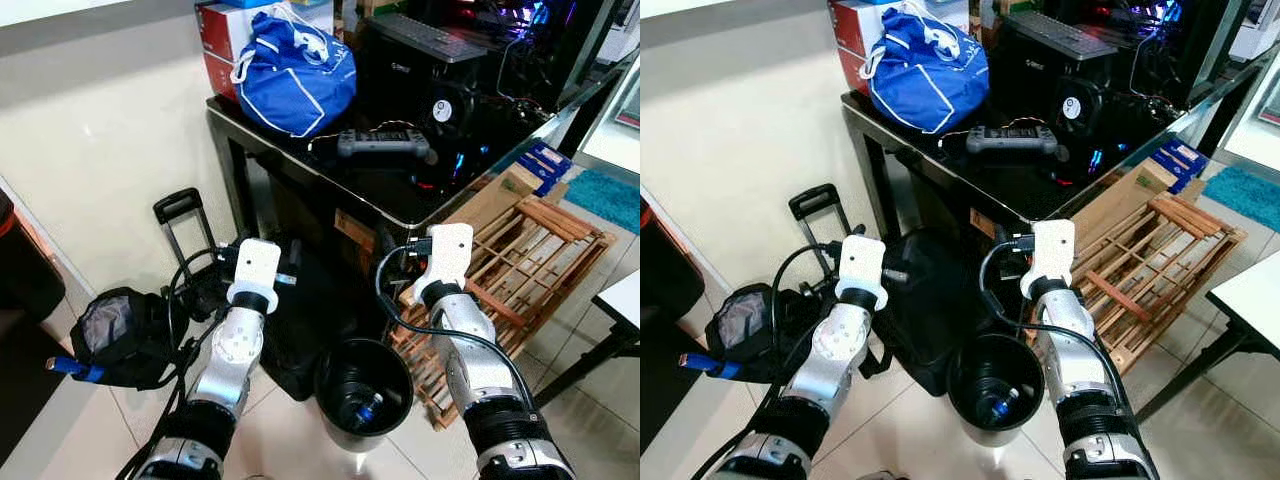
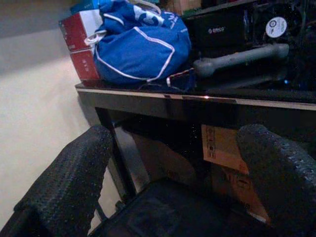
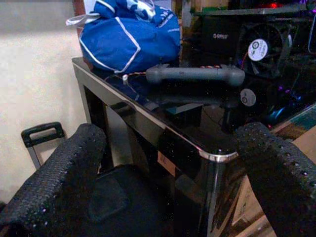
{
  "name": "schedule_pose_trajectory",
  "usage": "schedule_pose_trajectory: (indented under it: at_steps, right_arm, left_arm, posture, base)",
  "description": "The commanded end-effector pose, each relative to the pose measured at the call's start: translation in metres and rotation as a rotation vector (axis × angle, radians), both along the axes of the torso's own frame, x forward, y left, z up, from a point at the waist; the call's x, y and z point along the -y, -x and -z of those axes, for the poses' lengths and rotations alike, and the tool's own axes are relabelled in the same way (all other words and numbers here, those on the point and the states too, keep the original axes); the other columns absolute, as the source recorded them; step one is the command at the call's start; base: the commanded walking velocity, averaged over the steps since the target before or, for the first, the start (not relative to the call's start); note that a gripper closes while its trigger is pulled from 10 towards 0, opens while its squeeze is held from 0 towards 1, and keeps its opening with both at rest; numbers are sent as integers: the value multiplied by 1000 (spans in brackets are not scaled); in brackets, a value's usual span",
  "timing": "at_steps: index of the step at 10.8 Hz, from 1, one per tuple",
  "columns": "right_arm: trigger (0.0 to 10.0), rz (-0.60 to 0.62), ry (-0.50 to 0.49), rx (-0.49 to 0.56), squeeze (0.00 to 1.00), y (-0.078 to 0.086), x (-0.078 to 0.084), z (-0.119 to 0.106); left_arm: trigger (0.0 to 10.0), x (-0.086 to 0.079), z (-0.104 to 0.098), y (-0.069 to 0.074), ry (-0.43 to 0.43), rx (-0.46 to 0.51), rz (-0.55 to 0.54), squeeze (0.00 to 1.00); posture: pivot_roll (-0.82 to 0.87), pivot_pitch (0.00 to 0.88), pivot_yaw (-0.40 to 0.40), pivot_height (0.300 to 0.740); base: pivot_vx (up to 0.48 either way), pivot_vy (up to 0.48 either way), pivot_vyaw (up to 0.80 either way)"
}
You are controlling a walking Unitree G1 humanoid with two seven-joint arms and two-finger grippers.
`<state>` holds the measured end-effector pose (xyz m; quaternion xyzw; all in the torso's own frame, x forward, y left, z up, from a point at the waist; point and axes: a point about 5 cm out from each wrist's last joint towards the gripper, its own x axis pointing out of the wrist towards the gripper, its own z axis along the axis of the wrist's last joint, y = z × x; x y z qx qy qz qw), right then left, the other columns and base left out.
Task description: Picking trash to rubbish bin
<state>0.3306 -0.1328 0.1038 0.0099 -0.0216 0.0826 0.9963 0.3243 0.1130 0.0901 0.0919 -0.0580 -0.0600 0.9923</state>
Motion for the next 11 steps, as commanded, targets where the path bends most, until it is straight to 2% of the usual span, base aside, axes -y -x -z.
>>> schedule_pose_trajectory:
  at_steps: [1, 6, 11]
  right_arm:
    - [10000, 7, -13, 8, 0, -2, 0, -2]
    - [10000, 13, -20, 0, 0, -2, 0, -2]
    - [10000, 13, -21, -11, 0, -1, 0, -1]
  left_arm:
    - [10000, 0, -1, -2, 5, 4, -9, 0]
    - [10000, -6, -1, -2, 11, 6, -41, 0]
    - [10000, -5, -2, -1, 21, 6, -51, 0]
  posture:
    - [-33, 0, 54, 740]
    - [-2, 0, 45, 740]
    - [11, 22, 36, 740]
  base:
    - [0, 0, 0]
    - [0, 0, 0]
    - [0, 0, 0]
